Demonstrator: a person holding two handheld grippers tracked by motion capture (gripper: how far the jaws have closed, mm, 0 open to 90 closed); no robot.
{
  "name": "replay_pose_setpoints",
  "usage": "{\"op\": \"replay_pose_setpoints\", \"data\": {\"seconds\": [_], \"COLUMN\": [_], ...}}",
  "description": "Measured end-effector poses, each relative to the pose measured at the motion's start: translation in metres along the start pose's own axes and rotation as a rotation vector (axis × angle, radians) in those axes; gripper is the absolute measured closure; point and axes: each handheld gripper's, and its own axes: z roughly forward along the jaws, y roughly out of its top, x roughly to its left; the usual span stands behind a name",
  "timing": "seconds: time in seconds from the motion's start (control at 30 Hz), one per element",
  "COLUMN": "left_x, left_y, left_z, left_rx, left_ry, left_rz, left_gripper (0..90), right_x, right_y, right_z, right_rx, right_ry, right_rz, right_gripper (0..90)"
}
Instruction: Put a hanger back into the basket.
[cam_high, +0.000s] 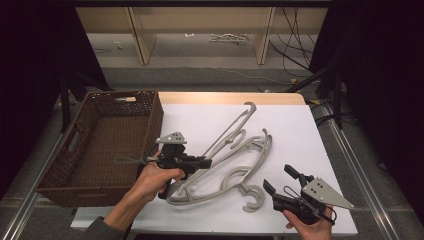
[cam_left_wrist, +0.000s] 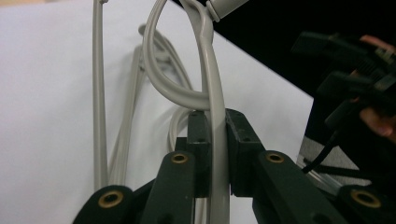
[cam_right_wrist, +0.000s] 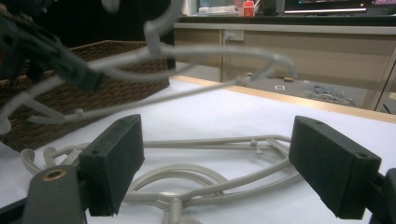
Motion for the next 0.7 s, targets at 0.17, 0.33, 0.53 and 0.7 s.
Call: {"op": "replay_pose_setpoints", "data": {"seconds": [0.17,0.33,0.53,0.7], "left_x": [-0.002,-0.004,0.008,0.018], "left_y": [0.017,0.031,0.038,0.034], "left_z": [-0.024,-0.049,-0.081,-0.107], "left_rx": [-0.033,-0.085,-0.094,-0.121], "left_ry": [0.028,0.041,0.073,0.106], "left_rz": [0.012,0.018,0.110,0.075], "left_gripper": [81.4,81.4,81.4,81.5], "right_x": [0.000,-0.001,0.000,0.000], "right_y": [0.000,-0.001,-0.001,-0.001], "right_z": [0.000,0.000,0.000,0.001], "right_rx": [-0.003,0.010,0.011,0.008], "right_ry": [0.002,0.001,0.001,-0.003], "right_rz": [-0.008,0.000,-0.002,0.000], "right_gripper": [19.1,19.0,18.9,18.9]}}
